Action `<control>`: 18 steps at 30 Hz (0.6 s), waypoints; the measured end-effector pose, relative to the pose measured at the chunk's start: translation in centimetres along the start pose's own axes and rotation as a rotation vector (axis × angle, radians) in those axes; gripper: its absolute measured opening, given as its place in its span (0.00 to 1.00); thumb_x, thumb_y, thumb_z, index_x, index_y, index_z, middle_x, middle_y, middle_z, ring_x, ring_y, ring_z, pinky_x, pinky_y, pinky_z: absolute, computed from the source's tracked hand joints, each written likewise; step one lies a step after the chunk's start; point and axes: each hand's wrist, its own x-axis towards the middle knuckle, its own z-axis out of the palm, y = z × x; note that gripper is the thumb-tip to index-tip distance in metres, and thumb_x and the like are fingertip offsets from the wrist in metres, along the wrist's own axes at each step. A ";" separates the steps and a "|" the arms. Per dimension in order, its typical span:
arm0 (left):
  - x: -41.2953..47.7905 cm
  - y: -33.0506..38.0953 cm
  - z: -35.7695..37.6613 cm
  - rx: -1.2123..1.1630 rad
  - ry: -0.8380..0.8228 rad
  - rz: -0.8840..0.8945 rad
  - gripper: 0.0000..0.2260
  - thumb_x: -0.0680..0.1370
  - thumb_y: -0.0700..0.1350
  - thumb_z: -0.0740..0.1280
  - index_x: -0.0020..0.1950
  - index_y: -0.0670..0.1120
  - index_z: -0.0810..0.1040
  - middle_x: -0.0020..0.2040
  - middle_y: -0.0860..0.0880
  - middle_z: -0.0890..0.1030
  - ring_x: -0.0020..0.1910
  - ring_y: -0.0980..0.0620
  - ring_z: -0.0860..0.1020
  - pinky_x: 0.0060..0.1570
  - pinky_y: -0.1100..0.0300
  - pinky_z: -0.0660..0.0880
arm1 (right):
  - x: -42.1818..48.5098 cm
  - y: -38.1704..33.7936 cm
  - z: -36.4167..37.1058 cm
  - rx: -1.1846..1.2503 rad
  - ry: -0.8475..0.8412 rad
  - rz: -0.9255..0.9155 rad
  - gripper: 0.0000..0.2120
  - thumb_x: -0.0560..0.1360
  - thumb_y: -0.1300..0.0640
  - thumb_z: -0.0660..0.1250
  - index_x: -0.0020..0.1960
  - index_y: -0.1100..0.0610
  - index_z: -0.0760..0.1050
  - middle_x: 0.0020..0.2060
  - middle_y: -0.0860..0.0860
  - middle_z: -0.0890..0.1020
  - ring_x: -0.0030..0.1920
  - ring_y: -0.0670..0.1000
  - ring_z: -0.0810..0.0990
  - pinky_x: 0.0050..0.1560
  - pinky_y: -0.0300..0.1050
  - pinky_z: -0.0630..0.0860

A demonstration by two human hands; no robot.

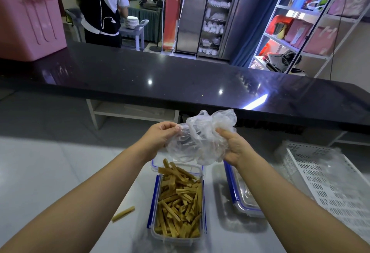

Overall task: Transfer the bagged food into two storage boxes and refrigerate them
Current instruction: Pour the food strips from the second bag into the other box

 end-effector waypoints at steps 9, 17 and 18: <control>1.8 0.3 5.8 0.046 -0.091 -0.062 0.05 0.76 0.45 0.68 0.45 0.46 0.82 0.40 0.46 0.83 0.37 0.49 0.81 0.36 0.56 0.79 | -1.6 0.0 -3.9 -0.110 0.291 -0.350 0.13 0.70 0.62 0.71 0.53 0.55 0.76 0.45 0.55 0.84 0.40 0.55 0.85 0.34 0.47 0.81; 3.2 0.8 15.6 0.007 -0.230 -0.089 0.07 0.75 0.36 0.68 0.51 0.44 0.77 0.47 0.43 0.80 0.40 0.49 0.81 0.33 0.59 0.79 | -3.9 -1.9 -13.2 -0.241 0.538 -0.501 0.07 0.70 0.60 0.71 0.46 0.50 0.78 0.43 0.52 0.83 0.45 0.53 0.82 0.47 0.50 0.80; 3.4 1.0 17.1 0.013 -0.253 -0.088 0.09 0.74 0.35 0.68 0.52 0.44 0.77 0.48 0.43 0.80 0.41 0.49 0.81 0.35 0.58 0.80 | -4.1 -2.4 -14.7 -0.240 0.567 -0.508 0.07 0.71 0.61 0.71 0.45 0.50 0.78 0.42 0.51 0.83 0.44 0.53 0.82 0.46 0.49 0.80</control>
